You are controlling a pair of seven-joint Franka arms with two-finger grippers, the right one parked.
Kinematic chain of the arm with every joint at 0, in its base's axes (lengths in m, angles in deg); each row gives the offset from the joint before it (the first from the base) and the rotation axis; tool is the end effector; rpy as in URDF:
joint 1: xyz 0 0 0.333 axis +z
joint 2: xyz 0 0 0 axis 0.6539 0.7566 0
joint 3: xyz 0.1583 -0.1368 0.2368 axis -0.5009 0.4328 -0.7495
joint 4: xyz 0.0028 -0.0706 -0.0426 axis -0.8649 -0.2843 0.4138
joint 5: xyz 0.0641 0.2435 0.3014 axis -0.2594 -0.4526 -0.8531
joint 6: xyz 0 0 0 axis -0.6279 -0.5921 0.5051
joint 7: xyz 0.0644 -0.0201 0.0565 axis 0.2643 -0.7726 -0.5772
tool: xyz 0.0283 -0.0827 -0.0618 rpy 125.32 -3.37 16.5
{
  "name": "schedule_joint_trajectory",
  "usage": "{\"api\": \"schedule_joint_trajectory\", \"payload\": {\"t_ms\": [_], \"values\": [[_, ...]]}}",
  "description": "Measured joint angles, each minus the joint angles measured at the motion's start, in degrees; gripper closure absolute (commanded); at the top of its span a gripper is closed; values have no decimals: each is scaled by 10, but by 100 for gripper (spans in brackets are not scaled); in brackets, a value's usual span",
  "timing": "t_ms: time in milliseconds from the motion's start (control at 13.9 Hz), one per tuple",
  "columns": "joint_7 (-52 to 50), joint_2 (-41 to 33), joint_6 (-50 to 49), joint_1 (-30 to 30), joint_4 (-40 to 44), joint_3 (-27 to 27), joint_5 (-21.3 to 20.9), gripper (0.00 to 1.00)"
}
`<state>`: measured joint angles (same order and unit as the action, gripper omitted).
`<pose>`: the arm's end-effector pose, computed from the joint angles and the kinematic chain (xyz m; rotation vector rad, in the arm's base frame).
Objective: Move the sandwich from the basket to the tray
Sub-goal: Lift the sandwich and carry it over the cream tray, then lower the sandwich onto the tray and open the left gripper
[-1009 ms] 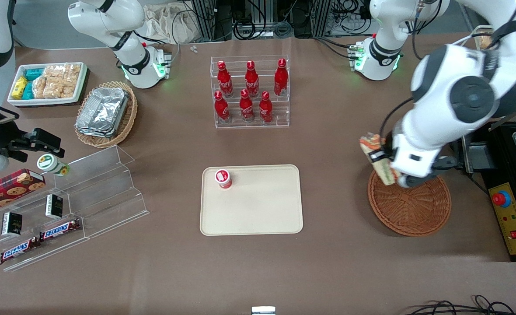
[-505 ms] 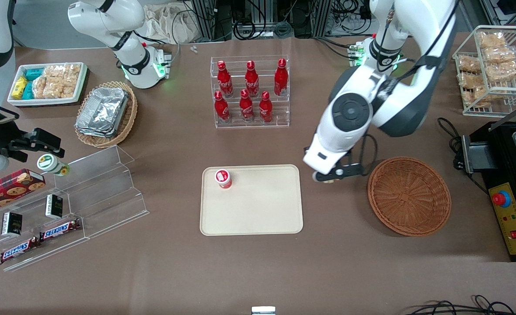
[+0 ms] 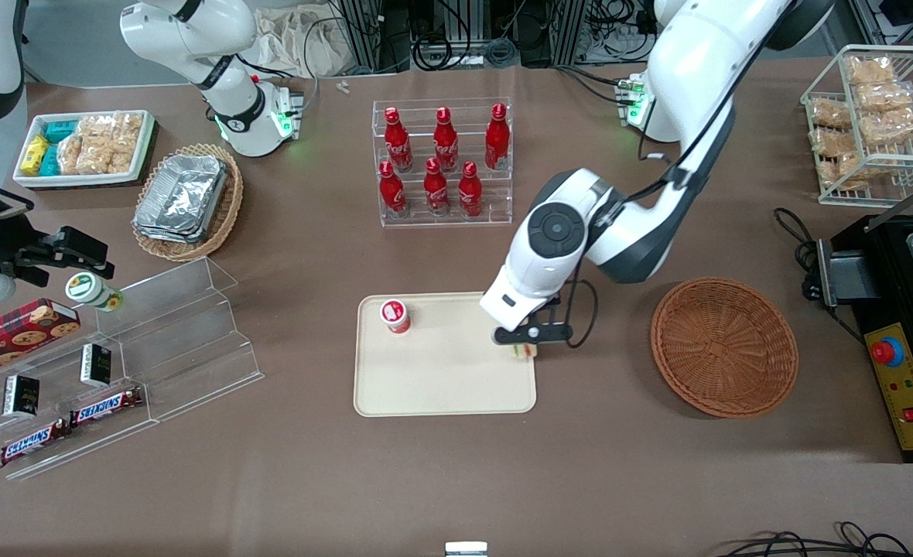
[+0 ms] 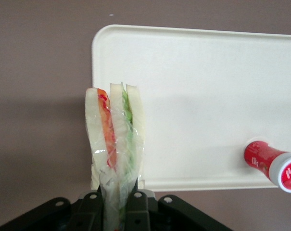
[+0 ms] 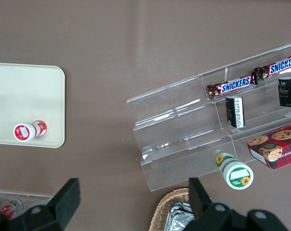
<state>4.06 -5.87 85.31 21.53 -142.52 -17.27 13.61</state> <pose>0.5689 -0.4242 0.3200 3.0384 0.0503 0.0057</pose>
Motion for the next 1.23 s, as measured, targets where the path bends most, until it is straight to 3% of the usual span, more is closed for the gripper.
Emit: {"api": "schedule_joint_trajectory", "payload": {"t_ms": [505,577,721,793,1009,1225], "values": [[21,80,74,0,2,-4,-24,99],[24,85,76,1,3,-4,-24,83],[25,88,77,1,4,-4,-24,15],[25,88,77,1,5,-4,-24,1],[23,87,66,4,11,-4,-24,1],[23,70,-24,13,30,-2,-5,1]]}}
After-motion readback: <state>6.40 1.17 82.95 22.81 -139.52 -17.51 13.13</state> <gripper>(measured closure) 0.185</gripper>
